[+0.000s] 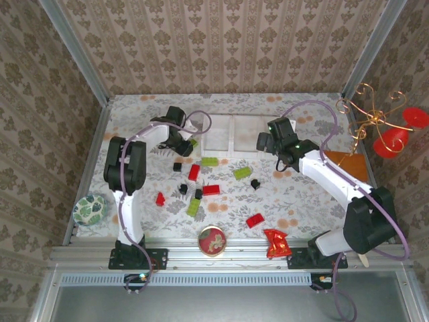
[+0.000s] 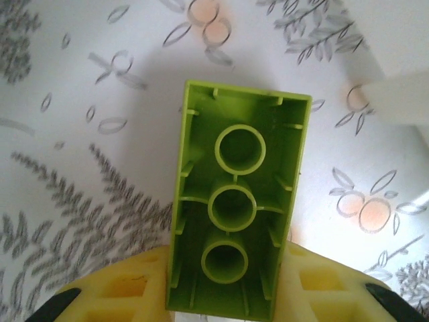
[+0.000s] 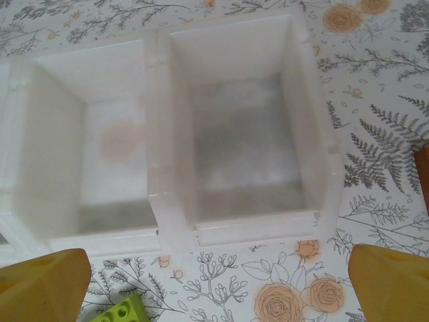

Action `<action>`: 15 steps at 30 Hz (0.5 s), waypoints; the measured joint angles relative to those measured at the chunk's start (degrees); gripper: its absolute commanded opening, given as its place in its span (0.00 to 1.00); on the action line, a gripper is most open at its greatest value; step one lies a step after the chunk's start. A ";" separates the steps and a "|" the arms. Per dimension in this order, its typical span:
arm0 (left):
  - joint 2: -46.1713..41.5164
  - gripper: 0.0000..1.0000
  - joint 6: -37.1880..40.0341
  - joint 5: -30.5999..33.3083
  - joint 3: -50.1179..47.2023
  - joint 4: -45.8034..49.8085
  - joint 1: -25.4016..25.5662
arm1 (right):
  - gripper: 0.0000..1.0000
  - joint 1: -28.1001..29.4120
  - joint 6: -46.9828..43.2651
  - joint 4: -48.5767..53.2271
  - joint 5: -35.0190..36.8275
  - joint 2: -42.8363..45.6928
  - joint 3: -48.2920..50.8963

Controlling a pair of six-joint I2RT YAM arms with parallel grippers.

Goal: Sort the legos into containers by color
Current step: Pick up the lego from the center of the table, then place the lego in the container.

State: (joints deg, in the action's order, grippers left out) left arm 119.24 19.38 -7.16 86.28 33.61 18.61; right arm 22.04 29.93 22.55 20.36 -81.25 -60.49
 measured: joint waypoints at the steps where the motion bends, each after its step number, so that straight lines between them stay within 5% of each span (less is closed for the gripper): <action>1: -1.09 0.00 -0.66 0.61 -0.96 -0.15 -0.26 | 1.00 0.00 0.22 0.00 0.39 0.74 0.61; 15: -20.70 0.00 -14.14 7.61 -7.93 -3.08 0.70 | 1.00 0.00 1.01 1.09 3.48 6.54 3.34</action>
State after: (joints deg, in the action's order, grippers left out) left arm 98.54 5.23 0.45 78.35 30.52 19.31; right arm 22.04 30.94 23.64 23.83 -74.72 -57.14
